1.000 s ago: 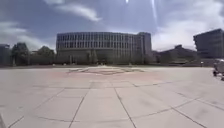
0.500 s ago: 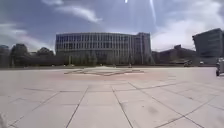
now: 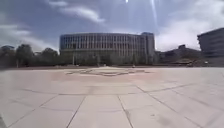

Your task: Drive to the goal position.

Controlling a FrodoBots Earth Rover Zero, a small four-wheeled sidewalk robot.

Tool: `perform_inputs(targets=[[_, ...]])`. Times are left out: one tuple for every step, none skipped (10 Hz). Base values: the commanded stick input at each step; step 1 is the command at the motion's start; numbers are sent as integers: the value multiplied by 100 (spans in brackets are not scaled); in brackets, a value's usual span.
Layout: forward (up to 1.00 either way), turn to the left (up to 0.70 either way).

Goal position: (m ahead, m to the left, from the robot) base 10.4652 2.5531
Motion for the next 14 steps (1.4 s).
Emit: perform_inputs(targets=[[55, 0], [55, 0], [55, 0], [55, 0], [55, 0], [55, 3], [55, 8], [55, 14], [55, 14], [55, 14], [55, 14], [55, 12], [55, 4], [55, 0]])
